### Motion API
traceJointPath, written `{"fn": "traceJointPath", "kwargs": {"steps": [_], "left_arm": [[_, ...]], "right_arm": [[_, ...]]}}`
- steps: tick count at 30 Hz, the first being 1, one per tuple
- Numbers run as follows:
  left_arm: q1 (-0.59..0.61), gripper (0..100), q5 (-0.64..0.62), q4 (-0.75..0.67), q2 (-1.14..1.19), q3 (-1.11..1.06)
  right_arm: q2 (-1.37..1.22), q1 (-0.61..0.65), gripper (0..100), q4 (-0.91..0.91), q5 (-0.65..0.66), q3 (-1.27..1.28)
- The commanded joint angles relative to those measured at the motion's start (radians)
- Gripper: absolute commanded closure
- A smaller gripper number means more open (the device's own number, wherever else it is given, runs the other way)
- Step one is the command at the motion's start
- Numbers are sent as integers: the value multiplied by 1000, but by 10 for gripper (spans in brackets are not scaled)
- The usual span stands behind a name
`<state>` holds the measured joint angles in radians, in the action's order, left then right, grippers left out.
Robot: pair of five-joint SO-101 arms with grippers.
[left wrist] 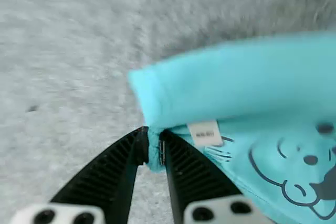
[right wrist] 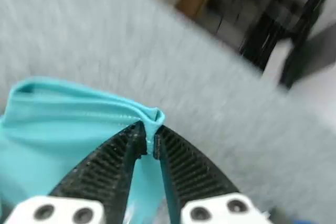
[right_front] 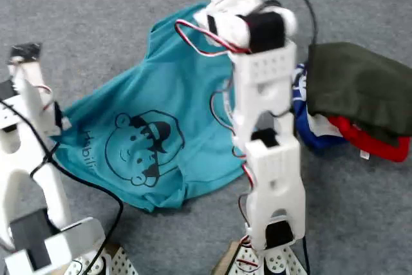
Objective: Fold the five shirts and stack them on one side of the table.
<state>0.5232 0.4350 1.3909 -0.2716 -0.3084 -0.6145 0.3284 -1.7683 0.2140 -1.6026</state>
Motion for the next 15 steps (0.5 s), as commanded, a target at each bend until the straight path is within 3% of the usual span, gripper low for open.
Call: {"fn": "traceJointPath", "kwargs": {"steps": [1,8,15], "left_arm": [[71,981,-14,74,-157,144],[110,981,-14,184,-499,348],[192,981,-14,166,-743,502]], "right_arm": [[266,10,997,-18,69,-53],[595,5,997,-18,150,-51],[719,-68,997,-12,147,-53]]}}
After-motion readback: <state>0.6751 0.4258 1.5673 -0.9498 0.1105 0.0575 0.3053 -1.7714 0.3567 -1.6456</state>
